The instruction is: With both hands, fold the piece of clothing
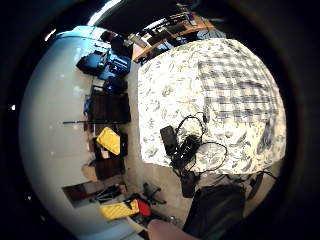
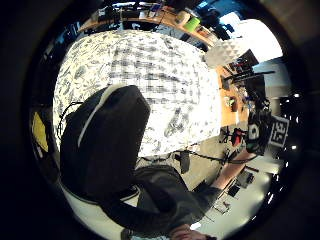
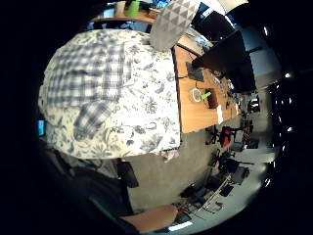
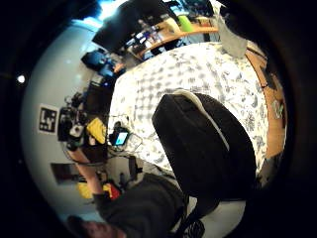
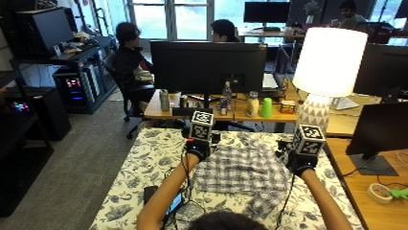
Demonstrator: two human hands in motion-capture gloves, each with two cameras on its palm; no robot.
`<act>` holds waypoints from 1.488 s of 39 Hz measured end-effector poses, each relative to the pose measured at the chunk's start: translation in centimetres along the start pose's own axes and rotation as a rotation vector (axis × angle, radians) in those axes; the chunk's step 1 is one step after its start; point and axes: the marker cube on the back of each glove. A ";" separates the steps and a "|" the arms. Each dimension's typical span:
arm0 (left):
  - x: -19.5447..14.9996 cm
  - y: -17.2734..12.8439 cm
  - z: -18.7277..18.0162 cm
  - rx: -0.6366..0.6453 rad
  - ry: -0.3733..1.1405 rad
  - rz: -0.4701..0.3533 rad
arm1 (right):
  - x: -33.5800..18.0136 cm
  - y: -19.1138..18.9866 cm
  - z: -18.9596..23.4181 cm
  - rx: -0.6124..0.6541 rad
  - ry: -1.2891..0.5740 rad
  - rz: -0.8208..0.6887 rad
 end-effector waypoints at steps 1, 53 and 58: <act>0.0 0.1 0.0 -0.003 -0.006 -0.004 | -0.2 0.3 -0.2 -0.003 -0.009 -0.003; 5.5 -2.5 13.6 -0.163 0.081 0.267 | 0.8 0.1 6.1 -0.349 0.092 -0.067; 6.6 0.5 14.8 -0.294 0.171 0.329 | 1.2 -0.6 8.4 -0.367 0.087 -0.070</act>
